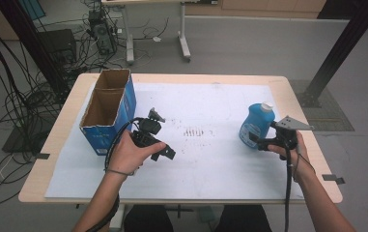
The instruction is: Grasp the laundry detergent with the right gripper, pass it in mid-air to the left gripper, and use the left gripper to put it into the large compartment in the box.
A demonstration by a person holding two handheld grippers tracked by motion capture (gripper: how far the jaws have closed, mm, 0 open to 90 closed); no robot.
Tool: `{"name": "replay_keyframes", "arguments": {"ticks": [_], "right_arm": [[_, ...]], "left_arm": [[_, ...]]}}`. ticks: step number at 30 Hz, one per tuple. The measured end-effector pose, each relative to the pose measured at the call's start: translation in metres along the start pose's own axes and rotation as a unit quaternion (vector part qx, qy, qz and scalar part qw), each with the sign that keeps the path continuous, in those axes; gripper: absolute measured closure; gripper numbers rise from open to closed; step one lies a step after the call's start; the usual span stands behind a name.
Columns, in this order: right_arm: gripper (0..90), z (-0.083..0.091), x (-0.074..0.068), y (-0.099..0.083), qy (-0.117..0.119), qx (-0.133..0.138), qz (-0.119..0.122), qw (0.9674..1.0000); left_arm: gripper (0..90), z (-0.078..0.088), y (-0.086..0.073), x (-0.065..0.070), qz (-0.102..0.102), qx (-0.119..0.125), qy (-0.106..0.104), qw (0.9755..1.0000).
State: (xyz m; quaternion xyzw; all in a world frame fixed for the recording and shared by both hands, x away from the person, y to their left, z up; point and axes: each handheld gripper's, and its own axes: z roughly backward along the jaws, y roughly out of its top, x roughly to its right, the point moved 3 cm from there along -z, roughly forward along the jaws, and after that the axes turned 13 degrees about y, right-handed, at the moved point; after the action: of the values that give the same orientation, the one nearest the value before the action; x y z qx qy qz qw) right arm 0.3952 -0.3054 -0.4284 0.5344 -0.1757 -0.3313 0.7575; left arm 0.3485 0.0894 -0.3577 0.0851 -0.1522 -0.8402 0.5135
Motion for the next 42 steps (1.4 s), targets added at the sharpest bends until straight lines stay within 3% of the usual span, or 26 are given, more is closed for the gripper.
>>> {"name": "replay_keyframes", "arguments": {"ticks": [16, 42], "right_arm": [[3.5, -0.013, -0.002, -0.003, 0.002, 0.018, -0.009, 0.9998], [3.1, -0.010, -0.004, -0.004, -0.002, 0.040, -0.006, 0.9992]], "left_arm": [[10.5, 0.001, -0.002, -0.001, 0.002, -0.001, 0.004, 1.0000], [10.5, 0.004, -0.003, 0.000, 0.001, 0.001, 0.006, 1.0000]]}}
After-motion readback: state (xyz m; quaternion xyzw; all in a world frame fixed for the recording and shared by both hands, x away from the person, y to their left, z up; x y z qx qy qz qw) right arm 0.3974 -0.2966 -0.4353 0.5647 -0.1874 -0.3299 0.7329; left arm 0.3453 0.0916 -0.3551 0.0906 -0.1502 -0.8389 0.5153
